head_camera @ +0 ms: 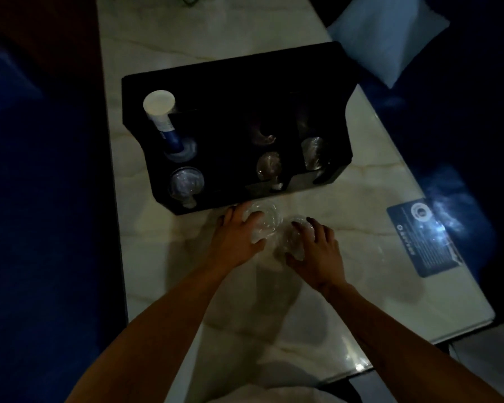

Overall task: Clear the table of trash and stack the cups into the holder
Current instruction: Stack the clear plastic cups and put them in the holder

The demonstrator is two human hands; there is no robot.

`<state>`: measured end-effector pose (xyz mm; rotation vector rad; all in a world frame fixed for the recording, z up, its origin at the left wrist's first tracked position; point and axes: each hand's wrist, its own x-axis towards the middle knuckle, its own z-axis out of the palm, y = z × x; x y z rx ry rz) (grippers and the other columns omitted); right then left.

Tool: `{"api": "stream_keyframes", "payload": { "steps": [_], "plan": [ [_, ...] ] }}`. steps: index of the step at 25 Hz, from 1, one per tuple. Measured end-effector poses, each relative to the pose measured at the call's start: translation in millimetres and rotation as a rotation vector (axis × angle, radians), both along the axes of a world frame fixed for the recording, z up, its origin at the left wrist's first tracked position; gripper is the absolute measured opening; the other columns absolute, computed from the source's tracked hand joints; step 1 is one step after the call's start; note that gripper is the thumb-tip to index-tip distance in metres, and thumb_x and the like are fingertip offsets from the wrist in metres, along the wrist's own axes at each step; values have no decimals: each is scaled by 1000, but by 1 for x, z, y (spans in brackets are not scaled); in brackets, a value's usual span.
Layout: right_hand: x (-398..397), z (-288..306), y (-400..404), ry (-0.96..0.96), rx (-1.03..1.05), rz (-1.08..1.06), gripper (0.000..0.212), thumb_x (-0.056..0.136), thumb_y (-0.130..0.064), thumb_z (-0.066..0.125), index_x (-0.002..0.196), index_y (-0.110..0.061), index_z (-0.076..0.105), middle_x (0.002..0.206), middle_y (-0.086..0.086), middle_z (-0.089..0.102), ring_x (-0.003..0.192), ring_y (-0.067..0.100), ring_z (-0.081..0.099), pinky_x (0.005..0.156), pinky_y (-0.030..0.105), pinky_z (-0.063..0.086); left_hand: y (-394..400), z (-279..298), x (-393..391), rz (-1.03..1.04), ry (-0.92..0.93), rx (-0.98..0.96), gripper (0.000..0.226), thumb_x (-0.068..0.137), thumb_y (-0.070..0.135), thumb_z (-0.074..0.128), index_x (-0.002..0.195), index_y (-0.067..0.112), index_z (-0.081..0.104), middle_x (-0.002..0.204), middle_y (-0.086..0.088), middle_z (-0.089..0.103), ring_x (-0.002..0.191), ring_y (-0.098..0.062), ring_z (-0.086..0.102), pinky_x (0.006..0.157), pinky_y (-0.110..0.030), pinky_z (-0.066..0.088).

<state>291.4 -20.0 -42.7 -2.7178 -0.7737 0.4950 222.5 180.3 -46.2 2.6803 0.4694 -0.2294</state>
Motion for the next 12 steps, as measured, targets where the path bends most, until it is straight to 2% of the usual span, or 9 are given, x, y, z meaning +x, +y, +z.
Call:
{"api": "stream_keyframes", "payload": {
  "steps": [8, 12],
  "plan": [
    [13, -11, -3, 13, -18, 17, 84, 77, -56, 65, 147, -34, 25, 156, 4, 24, 139, 31, 24, 107, 47, 35, -19, -11, 25, -63, 78, 118, 62, 85, 55, 54, 140, 37, 33, 156, 2, 18, 135, -27, 25, 109, -46, 27],
    [18, -14, -4, 11, -36, 37, 85, 77, -57, 64, 148, -35, 24, 157, 3, 24, 140, 31, 23, 110, 46, 31, -23, -9, 28, -65, 81, 150, 61, 84, 53, 53, 139, 34, 35, 155, -2, 22, 135, -32, 28, 107, -47, 31]
  ]
}}
